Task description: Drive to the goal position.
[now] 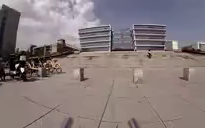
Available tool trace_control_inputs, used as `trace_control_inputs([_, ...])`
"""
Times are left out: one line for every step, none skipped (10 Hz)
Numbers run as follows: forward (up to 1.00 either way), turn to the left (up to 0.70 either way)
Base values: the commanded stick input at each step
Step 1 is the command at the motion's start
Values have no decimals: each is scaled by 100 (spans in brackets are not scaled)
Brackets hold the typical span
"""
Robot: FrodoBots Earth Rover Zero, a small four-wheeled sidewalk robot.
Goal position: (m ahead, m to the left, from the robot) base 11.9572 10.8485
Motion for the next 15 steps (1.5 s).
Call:
trace_control_inputs([100, -1])
trace_control_inputs([100, -1])
trace_control_inputs([100, -1])
trace_control_inputs([100, -1])
trace_control_inputs([100, 1])
trace_control_inputs([100, 2])
trace_control_inputs([100, 4])
trace_control_inputs([100, 4])
trace_control_inputs([100, 1])
trace_control_inputs([100, 1])
trace_control_inputs([100, 1])
trace_control_inputs([100, 1])
trace_control_inputs([100, 2])
trace_control_inputs([100, 2])
trace_control_inputs([100, 2])
